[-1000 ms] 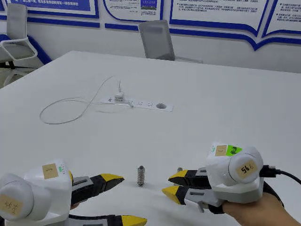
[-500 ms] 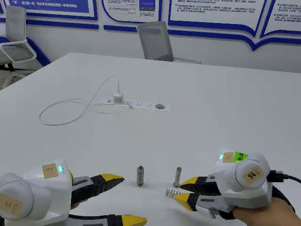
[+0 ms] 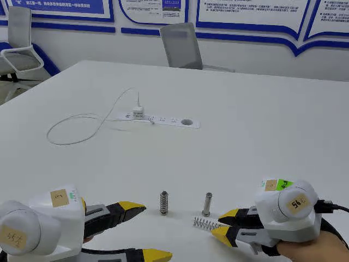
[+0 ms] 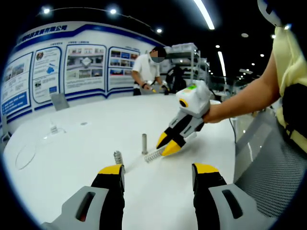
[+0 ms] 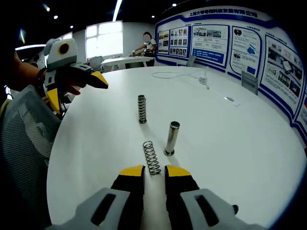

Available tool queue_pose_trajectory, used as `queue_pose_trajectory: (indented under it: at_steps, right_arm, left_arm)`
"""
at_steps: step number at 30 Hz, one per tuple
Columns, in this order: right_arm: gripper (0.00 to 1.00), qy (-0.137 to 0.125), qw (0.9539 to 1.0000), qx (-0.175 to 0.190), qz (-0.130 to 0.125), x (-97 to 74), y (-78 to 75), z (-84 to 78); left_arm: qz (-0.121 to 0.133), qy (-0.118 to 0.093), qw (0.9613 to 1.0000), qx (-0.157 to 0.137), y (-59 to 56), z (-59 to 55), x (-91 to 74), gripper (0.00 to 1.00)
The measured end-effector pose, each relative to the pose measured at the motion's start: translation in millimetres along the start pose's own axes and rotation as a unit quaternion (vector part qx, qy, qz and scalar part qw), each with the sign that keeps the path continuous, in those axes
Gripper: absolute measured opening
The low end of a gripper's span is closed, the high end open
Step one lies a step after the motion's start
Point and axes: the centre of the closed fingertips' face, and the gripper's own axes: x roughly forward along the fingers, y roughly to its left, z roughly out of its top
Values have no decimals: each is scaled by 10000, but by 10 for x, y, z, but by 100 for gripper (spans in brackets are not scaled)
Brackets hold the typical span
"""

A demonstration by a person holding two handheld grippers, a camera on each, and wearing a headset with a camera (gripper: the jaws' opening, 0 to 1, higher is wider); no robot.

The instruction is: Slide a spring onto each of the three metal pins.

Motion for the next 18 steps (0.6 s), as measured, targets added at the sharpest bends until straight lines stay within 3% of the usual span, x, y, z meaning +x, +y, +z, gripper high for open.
queue_pose_trajectory:
  at_steps: [18]
  right_arm:
    - [15, 55, 9999, -21, 97, 53, 3, -26]
  left_arm:
    - [3, 34, 10000, -56, -6, -55, -16, 56]
